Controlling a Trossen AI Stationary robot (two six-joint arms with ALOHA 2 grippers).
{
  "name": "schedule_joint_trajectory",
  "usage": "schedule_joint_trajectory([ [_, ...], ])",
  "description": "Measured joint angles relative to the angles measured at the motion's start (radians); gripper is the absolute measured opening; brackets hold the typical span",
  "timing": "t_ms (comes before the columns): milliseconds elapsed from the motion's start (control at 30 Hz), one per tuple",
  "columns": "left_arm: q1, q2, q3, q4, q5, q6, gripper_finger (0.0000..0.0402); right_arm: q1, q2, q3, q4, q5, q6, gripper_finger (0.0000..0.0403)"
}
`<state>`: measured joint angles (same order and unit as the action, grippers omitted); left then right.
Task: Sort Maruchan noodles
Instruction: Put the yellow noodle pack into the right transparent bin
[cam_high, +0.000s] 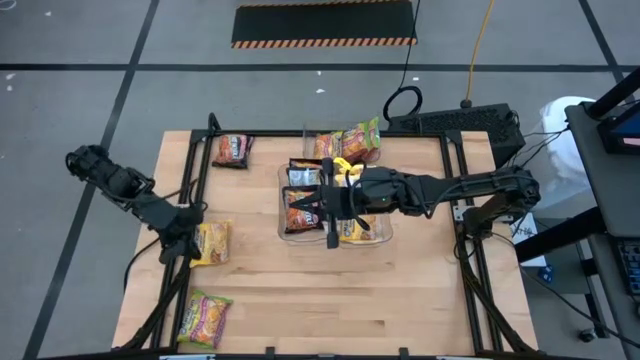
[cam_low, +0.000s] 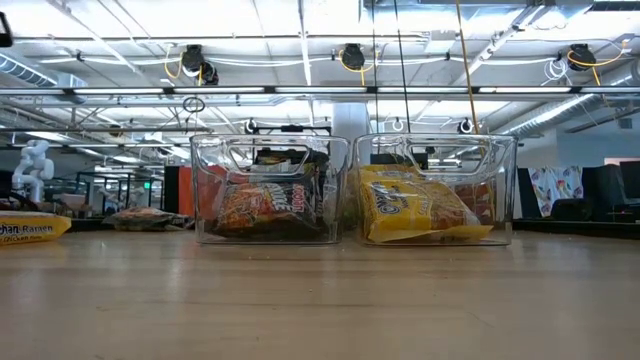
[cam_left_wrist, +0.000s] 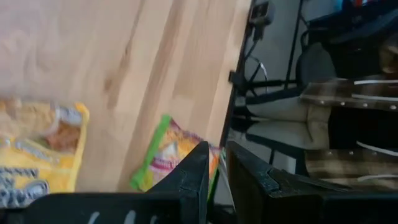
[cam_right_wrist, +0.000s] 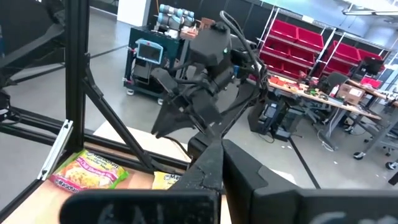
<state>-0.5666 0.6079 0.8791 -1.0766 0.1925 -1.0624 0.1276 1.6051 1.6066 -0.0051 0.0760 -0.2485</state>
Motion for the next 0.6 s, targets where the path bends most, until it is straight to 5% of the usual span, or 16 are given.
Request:
schedule_joint_trajectory([
  [233, -0.102, 0.062, 0.000, -0.001, 0.001, -0.077, 0.0060, 0.001, -0.001, 0.000, 0.000, 0.000, 0.000, 0.0000],
  [600, -0.195, 0.233, 0.000, 0.004, -0.015, 0.006, 0.0060, 0.001, -0.067, 0.000, -0.035, 0.001, 0.000, 0.0000],
])
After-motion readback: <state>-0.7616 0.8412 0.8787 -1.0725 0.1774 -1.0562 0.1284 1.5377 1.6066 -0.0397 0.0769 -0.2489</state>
